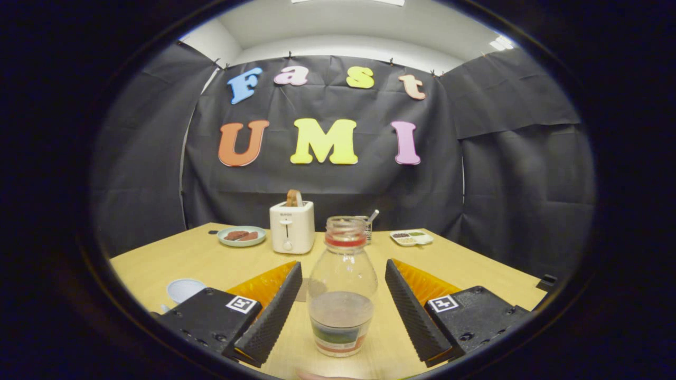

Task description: Take the bottle from table, then pour the juice into the cup, finally place the bottle on the coaster

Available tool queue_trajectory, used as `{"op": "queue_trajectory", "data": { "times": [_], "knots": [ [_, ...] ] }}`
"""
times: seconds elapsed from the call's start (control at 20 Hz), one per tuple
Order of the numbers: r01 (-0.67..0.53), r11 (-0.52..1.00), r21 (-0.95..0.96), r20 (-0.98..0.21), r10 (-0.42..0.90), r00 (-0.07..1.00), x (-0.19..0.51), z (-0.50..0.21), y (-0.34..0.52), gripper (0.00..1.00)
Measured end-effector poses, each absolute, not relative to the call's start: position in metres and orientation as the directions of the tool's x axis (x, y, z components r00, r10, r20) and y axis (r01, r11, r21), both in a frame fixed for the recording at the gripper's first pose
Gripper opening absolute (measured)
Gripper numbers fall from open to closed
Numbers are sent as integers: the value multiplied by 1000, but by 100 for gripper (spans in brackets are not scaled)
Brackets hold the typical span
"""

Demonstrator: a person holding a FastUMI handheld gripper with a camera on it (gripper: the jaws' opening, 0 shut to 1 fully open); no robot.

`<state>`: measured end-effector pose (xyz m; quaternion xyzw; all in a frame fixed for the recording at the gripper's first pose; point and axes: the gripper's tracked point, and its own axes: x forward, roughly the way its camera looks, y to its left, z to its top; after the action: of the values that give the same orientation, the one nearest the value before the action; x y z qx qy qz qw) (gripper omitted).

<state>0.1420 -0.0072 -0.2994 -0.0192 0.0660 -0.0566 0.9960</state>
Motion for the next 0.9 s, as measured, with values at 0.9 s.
{"op": "queue_trajectory", "data": {
  "times": [0.9],
  "knots": [
    [75,996,-48,-131,-81,988,143,-339,-8,88]
  ]
}}
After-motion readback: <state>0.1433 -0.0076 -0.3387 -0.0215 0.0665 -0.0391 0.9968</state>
